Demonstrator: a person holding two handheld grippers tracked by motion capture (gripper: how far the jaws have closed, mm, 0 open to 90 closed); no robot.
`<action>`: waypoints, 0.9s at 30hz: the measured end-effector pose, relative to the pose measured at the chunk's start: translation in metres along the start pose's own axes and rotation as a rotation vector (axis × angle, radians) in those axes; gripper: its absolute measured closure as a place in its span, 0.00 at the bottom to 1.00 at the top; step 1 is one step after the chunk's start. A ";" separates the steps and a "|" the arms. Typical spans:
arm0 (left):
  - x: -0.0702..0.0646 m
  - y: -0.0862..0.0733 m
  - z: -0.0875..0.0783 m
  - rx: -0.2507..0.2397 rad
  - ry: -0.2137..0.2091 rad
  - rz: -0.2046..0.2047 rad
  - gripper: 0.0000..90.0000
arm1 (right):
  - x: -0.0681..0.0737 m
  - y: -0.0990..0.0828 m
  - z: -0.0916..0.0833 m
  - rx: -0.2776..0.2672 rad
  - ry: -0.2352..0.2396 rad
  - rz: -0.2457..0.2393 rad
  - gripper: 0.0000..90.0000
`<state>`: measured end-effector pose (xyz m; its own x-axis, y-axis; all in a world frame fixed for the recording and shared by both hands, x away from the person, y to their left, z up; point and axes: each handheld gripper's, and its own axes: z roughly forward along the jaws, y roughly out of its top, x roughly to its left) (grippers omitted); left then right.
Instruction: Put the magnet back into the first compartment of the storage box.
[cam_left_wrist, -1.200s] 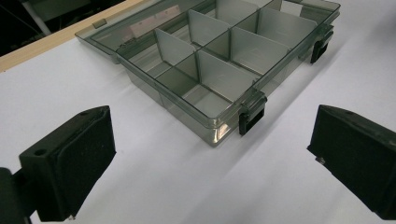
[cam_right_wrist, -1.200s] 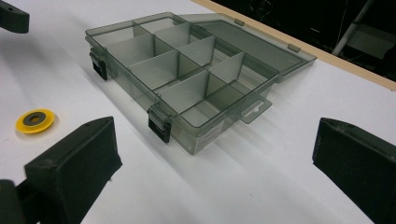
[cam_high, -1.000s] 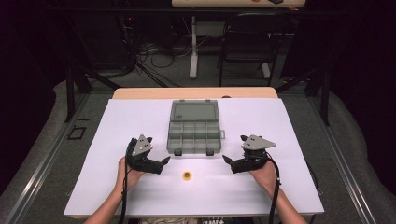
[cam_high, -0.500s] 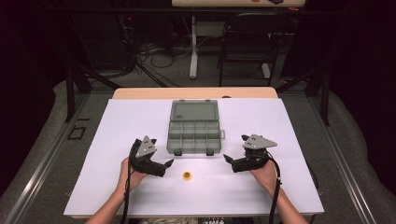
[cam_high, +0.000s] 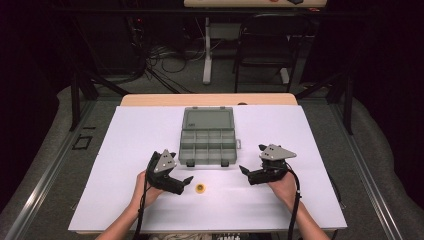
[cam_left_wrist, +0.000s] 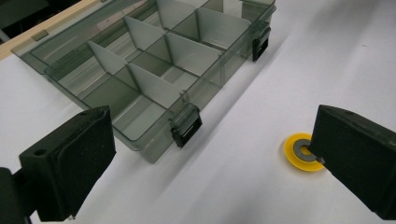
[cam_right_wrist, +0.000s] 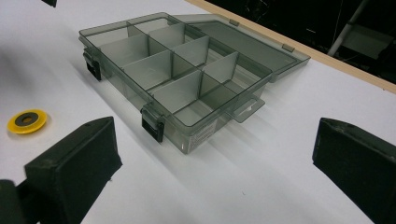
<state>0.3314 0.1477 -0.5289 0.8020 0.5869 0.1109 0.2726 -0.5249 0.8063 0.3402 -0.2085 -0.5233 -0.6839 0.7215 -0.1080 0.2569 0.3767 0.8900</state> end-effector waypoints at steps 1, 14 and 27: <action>-0.001 0.000 0.001 0.000 -0.004 0.003 0.00 | 0.000 0.000 0.000 0.001 0.001 -0.001 0.00; -0.012 0.001 0.012 0.028 -0.049 0.015 0.00 | -0.003 -0.002 0.001 0.012 -0.005 0.008 0.00; -0.019 0.001 0.016 0.048 -0.075 0.026 0.00 | -0.006 -0.003 0.001 0.016 -0.021 0.011 0.00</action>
<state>0.3250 0.1257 -0.5396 0.8462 0.5258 0.0865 0.2748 -0.5697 0.7745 0.3438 -0.2134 -0.5259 -0.6666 0.7375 -0.1079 0.2749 0.3778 0.8841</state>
